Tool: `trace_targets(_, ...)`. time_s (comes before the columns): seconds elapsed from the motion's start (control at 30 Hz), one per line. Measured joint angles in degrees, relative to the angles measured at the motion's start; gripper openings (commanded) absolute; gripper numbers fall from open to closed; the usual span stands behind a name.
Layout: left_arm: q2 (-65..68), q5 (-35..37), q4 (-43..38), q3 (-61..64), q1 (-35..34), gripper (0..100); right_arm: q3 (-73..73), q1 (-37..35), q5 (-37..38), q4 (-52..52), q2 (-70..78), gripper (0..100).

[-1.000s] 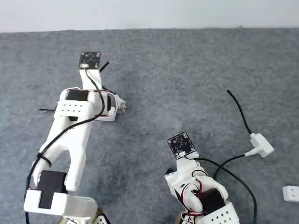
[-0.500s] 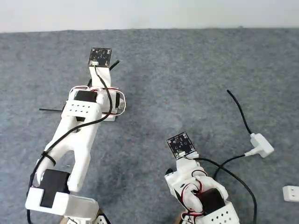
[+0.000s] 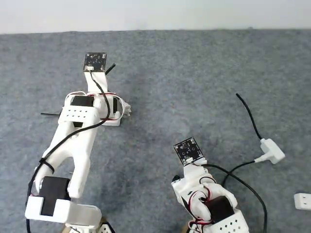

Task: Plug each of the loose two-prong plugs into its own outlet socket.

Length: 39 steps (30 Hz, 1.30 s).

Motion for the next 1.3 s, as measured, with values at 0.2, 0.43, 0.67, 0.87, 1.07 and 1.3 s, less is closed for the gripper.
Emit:
trace_targets(0.2,0.0,0.0,0.0,2.5,0.1,1,0.0,-0.1,0.0,0.0,0.0,19.9)
trace_targets(0.43,0.0,0.0,0.0,2.6,0.0,1,0.0,0.0,0.0,0.0,0.0,19.9)
trace_targets(0.67,0.0,0.1,0.0,2.6,0.1,1,0.0,-0.1,0.0,0.0,0.0,19.9)
trace_targets(0.87,0.0,0.1,-2.5,2.6,1.8,1,0.0,-0.1,0.0,0.0,0.0,19.9)
trace_targets(1.07,0.0,0.1,-2.8,2.6,1.9,1,0.0,-0.2,0.0,0.0,0.0,19.9)
trace_targets(1.3,0.0,0.1,-1.4,3.0,1.8,1,0.0,-0.1,0.0,0.0,0.0,19.9)
